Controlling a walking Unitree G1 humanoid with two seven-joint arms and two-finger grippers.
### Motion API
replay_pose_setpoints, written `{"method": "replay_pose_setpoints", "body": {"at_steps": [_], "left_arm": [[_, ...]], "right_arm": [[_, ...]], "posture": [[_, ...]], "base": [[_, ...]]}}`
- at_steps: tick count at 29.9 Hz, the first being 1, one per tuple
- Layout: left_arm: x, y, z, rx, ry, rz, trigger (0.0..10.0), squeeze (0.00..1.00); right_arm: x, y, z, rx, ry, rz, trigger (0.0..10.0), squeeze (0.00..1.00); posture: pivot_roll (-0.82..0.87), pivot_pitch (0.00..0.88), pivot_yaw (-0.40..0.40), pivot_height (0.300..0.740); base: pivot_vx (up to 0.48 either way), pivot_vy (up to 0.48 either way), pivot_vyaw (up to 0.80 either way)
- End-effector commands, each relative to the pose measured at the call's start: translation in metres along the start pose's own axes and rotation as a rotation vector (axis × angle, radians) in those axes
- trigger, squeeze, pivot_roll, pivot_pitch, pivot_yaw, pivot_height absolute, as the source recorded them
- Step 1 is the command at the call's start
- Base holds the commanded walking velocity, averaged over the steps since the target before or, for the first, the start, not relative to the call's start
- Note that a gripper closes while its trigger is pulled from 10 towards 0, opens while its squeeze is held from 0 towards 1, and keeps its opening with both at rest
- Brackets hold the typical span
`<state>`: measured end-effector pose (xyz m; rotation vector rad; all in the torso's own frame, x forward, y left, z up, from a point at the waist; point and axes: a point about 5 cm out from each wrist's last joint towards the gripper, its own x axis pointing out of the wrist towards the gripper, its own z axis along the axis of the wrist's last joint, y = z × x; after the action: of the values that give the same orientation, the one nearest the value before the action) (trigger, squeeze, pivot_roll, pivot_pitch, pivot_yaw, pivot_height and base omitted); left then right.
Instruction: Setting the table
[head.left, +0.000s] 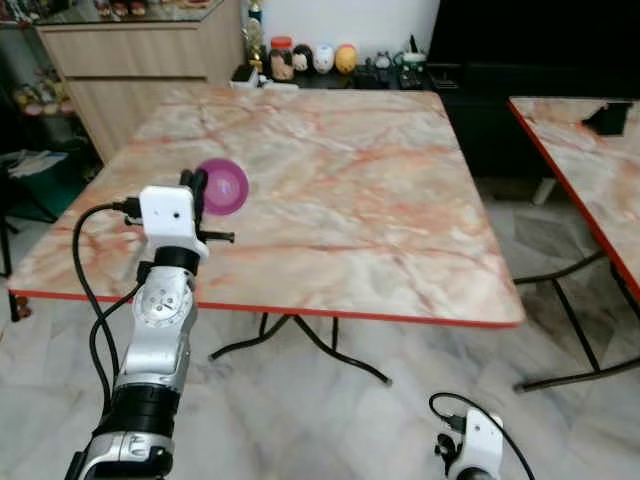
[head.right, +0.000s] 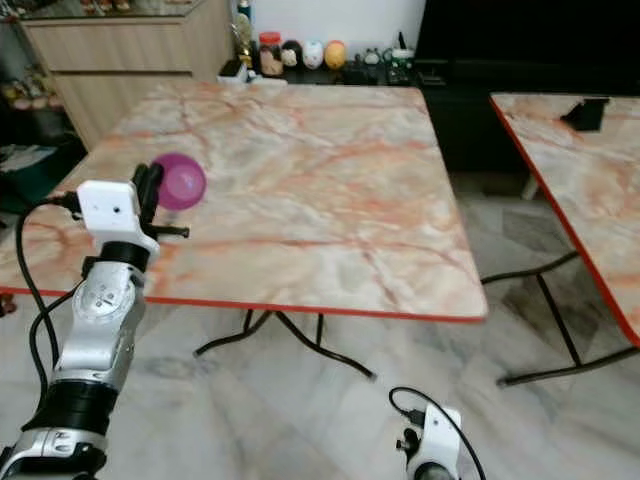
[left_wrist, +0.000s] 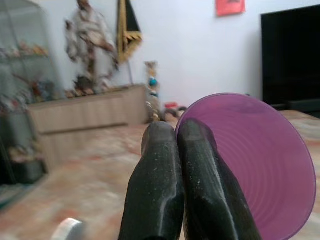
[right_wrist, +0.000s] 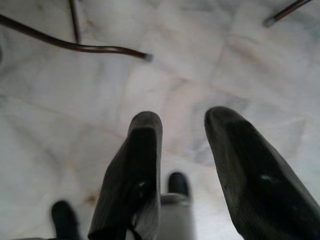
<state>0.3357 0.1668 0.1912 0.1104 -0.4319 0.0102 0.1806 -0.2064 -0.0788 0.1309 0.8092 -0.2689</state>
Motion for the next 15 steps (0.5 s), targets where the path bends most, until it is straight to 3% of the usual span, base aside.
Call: {"method": "replay_pose_setpoints", "body": {"at_steps": [1, 15], "left_arm": [[0.0030, 0.0040, 0.0041, 0.009, -0.014, 0.004, 10.0, 0.00], [0.0043, 0.0066, 0.0041, 0.007, -0.008, 0.019, 10.0, 0.00]], "right_arm": [[0.0000, -0.0003, 0.0006, 0.009, -0.006, -0.007, 10.0, 0.00], [0.0010, 0.0014, 0.0032, 0.026, -0.008, -0.011, 10.0, 0.00]], "posture": [[0.03, 0.013, -0.004, 0.740], [0.03, 0.037, -0.006, 0.740]], "base": [[0.000, -0.428, 0.00], [0.000, -0.425, 0.00]]}}
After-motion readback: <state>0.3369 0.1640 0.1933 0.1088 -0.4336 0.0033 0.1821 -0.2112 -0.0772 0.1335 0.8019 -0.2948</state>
